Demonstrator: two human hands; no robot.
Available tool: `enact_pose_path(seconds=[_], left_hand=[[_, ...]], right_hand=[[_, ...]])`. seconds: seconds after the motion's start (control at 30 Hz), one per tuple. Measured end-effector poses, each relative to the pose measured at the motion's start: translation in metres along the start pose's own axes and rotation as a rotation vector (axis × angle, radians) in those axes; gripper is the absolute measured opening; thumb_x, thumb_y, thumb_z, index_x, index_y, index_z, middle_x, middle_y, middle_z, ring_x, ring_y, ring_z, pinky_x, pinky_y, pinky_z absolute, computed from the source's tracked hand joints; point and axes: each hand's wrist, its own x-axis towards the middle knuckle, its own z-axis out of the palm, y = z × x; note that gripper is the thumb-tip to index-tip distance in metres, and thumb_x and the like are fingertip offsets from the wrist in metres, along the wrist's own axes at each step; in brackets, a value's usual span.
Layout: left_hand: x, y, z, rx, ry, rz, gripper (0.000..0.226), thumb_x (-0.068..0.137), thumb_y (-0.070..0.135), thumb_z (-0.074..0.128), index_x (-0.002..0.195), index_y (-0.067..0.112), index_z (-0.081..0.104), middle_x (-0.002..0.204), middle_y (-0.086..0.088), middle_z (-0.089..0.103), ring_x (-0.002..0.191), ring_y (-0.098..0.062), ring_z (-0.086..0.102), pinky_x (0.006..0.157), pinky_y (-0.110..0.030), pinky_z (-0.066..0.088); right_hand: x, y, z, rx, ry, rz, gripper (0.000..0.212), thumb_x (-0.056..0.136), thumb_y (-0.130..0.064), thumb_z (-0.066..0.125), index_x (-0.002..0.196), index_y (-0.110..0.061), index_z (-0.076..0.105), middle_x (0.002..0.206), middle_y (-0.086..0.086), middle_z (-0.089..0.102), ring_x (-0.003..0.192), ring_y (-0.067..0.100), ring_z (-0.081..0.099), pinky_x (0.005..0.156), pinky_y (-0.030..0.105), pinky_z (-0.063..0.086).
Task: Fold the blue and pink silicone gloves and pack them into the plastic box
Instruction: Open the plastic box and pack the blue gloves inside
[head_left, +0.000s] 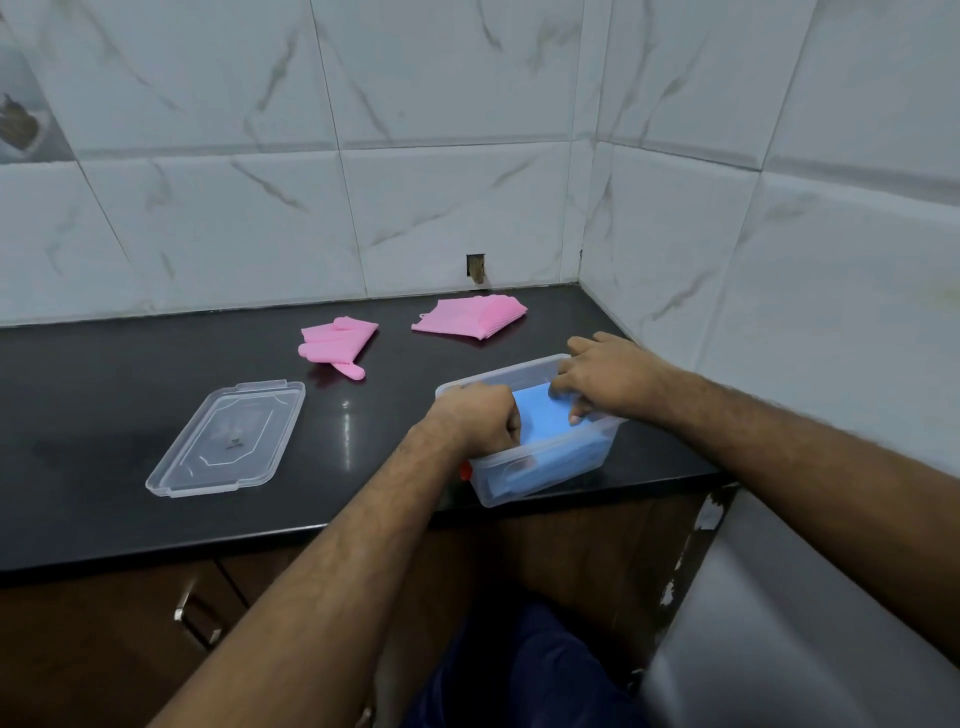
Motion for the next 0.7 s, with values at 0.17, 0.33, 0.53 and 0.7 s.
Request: enact_pose_path(seconds=[0.17,0.33,0.53,0.7], left_hand=[[0.003,0.002,-0.002,0.053,-0.092,-0.031,0.029,0.088,0.044,0.069,0.068,0.028,0.057,0.076,0.008,0.063,0.068,-0.009,0.053,0.056,-0.028,0.038],[0.002,0.0,-0.001,0.016,-0.092,-0.059,0.05,0.086,0.076,0.054,0.093,0.028,0.064,0.093,0.006,0.069,0.081,-0.012,0.059,0.061,-0.027,0.04],[0.004,0.002,-0.003,0.031,-0.09,-0.086,0.077,0.073,0.082,0.064,0.121,0.021,0.063,0.113,0.001,0.068,0.095,-0.016,0.059,0.082,-0.033,0.05],[0.002,0.0,-0.006,-0.022,-0.066,-0.117,0.081,0.068,0.084,0.068,0.114,0.017,0.07,0.109,-0.001,0.072,0.098,-0.019,0.064,0.088,-0.037,0.056]], right_hand=[[0.01,-0.003,-0.007,-0.021,-0.105,-0.037,0.036,0.089,-0.05,0.068,0.12,-0.032,0.066,0.114,-0.012,0.065,0.11,0.016,0.046,0.076,0.031,0.032],[0.01,-0.005,-0.005,0.051,-0.125,0.007,0.045,0.089,-0.049,0.069,0.129,-0.03,0.058,0.121,-0.011,0.064,0.112,0.016,0.046,0.078,0.03,0.033],[0.005,-0.006,-0.002,-0.055,-0.056,0.038,0.049,0.087,-0.062,0.064,0.122,-0.027,0.064,0.108,-0.009,0.064,0.107,0.016,0.047,0.074,0.031,0.03],[0.003,-0.004,-0.012,-0.036,-0.165,0.004,0.05,0.089,-0.059,0.064,0.126,-0.025,0.062,0.113,-0.007,0.063,0.11,0.019,0.048,0.07,0.031,0.035]])
